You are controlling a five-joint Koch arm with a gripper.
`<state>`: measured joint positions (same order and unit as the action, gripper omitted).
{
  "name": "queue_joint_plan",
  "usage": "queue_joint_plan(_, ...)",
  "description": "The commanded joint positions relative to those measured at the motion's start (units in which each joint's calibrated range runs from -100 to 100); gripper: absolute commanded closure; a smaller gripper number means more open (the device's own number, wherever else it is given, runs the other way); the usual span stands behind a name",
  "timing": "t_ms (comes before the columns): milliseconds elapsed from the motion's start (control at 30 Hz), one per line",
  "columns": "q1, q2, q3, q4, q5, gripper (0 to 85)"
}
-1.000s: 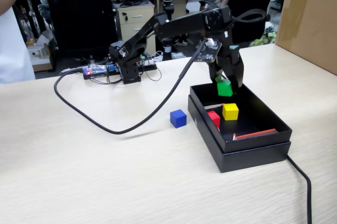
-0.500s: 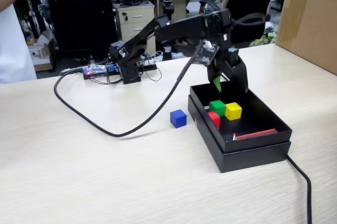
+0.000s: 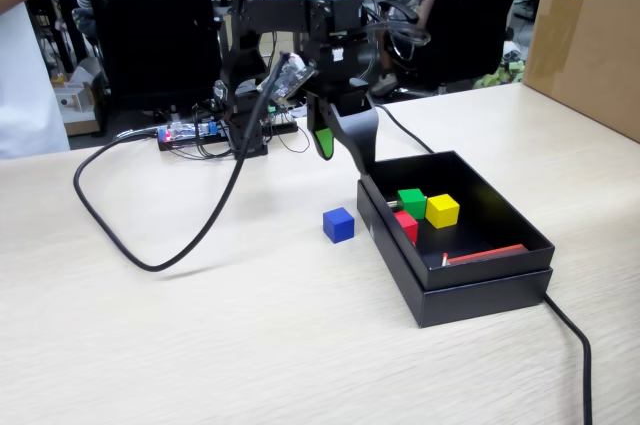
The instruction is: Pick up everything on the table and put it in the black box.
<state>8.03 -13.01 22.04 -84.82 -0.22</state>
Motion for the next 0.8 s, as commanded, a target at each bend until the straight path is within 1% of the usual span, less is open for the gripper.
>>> queue_joint_plan(0, -1.03, -4.26, -1.65, -0.83, 0.24, 38.4)
queue_joint_plan(167, -1.51, 3.20, -2.73, 2.97, 0.59, 37.2)
queue_joint_plan(433, -1.22, 22.25, 6.88, 4.61, 2.34, 37.8)
queue_joint_plan(667, -0.59, 27.18, 8.42, 4.61, 3.47, 38.6)
queue_joint_plan(767, -0.49, 27.41, 7.51, 4.61, 3.96, 42.2)
